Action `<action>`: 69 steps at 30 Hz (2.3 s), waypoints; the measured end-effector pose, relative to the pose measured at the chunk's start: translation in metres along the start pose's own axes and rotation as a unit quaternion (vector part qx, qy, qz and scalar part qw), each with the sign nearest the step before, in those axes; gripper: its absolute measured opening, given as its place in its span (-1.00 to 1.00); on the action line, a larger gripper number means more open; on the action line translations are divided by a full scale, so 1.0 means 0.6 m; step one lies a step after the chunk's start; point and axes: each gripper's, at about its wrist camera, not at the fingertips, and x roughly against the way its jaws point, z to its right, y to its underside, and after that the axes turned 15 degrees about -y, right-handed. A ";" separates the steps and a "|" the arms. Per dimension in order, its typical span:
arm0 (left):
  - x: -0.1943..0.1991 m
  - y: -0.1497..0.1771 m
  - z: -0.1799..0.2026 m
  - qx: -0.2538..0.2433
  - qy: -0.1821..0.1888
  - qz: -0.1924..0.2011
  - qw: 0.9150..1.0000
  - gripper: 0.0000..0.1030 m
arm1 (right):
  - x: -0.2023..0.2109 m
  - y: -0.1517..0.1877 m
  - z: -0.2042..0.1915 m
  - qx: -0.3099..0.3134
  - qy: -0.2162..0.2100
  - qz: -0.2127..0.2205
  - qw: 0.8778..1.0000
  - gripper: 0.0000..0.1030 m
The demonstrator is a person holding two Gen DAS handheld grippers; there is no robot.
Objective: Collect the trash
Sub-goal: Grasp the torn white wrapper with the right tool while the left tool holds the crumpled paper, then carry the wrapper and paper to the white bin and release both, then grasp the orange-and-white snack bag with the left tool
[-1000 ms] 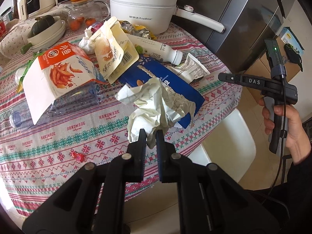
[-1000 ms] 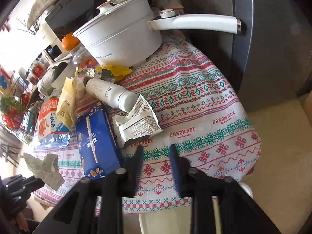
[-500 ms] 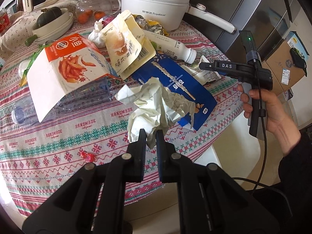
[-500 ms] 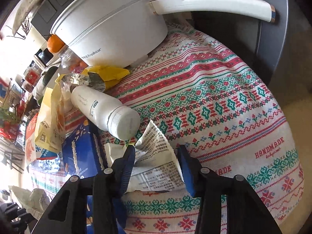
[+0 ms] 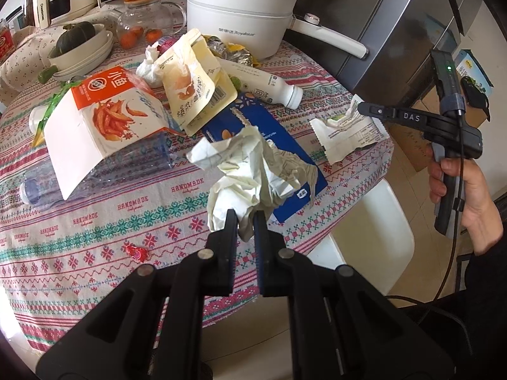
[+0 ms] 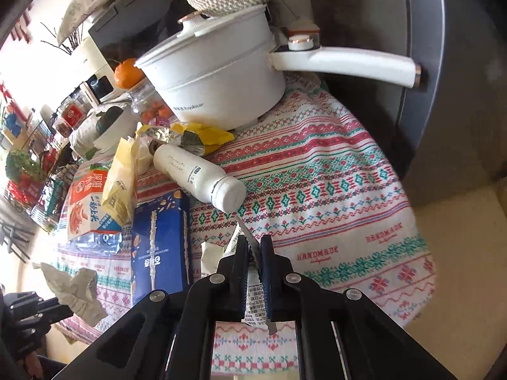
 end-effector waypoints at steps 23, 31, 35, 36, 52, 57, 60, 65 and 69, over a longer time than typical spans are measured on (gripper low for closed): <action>-0.016 0.087 0.269 -0.192 0.056 0.005 0.980 -0.76 | 0.219 0.203 0.027 -0.005 0.128 -0.005 0.992 -0.83; -0.050 0.094 0.311 -0.220 0.058 0.010 0.974 -0.46 | 0.212 0.224 0.065 -0.025 0.161 -0.030 0.986 -0.83; -0.039 0.090 0.314 -0.217 0.059 0.025 0.974 -0.16 | 0.209 0.224 0.067 -0.025 0.163 -0.034 0.986 -0.83; -0.034 0.090 0.313 -0.217 0.058 0.028 0.974 -0.09 | 0.208 0.223 0.066 -0.024 0.164 -0.035 0.986 -0.83; 0.004 0.071 0.235 -0.169 0.012 0.060 0.984 0.57 | 0.174 0.205 0.061 -0.018 0.169 -0.049 0.984 -0.82; 0.007 0.068 0.207 -0.146 0.001 0.056 0.988 0.65 | 0.167 0.199 0.056 -0.025 0.167 -0.052 0.984 0.00; 0.005 0.066 0.193 -0.137 -0.004 0.051 0.989 0.66 | 0.170 0.194 0.043 -0.023 0.159 -0.039 0.986 0.24; 0.007 0.066 0.169 -0.125 -0.016 0.045 0.991 0.66 | 0.167 0.187 0.023 -0.012 0.156 -0.037 0.987 0.36; 0.014 0.060 0.140 -0.108 -0.024 0.046 0.993 0.67 | 0.160 0.180 0.011 -0.009 0.153 -0.037 0.987 0.39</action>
